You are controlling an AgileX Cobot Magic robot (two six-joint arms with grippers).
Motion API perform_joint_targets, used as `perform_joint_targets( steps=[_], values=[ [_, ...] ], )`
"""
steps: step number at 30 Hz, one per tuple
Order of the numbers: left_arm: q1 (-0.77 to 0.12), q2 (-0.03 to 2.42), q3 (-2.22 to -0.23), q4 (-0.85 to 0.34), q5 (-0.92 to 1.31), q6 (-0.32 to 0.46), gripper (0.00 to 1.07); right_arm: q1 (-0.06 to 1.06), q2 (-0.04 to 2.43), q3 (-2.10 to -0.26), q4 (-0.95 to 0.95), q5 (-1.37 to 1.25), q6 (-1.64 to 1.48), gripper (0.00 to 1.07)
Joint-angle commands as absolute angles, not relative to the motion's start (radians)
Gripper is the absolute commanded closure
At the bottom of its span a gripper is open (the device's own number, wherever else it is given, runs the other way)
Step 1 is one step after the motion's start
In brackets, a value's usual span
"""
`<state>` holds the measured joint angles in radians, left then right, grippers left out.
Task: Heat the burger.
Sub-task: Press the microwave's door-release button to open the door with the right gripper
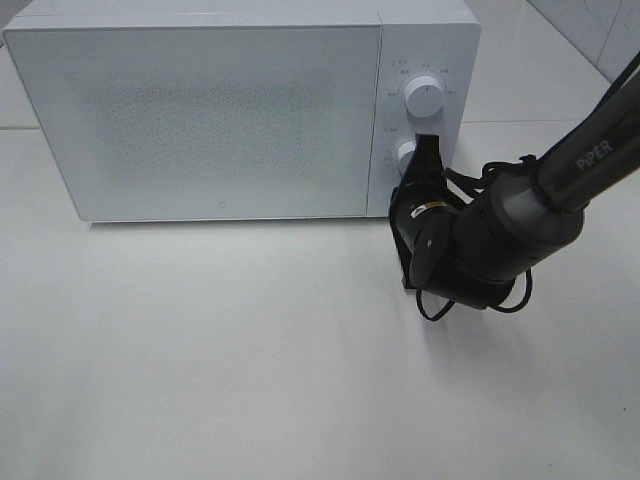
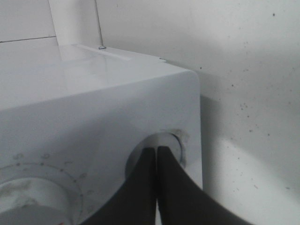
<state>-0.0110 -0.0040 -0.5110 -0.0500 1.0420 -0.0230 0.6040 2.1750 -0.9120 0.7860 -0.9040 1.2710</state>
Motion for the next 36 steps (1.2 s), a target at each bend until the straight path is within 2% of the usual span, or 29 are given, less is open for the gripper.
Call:
perform_joint_targets(
  steps=[1, 16, 26, 36],
  values=[
    [-0.007, -0.025, -0.506, -0.054, 1.035, -0.025, 0.09, 0.591, 2.177, -0.955, 0.764, -0.974, 1.256, 1.07],
    [-0.007, -0.025, -0.506, -0.054, 1.035, -0.025, 0.09, 0.589, 2.177, -0.974, 0.778, -1.202, 1.237, 1.07],
    [-0.007, -0.025, -0.506, -0.054, 1.035, -0.025, 0.09, 0.568, 2.224, -1.077, 0.769, -1.226, 1.200, 1.07],
    [-0.007, -0.025, -0.506, -0.054, 1.035, -0.025, 0.09, 0.568, 2.216, -1.077, 0.768, -1.187, 1.179, 1.07]
  ],
)
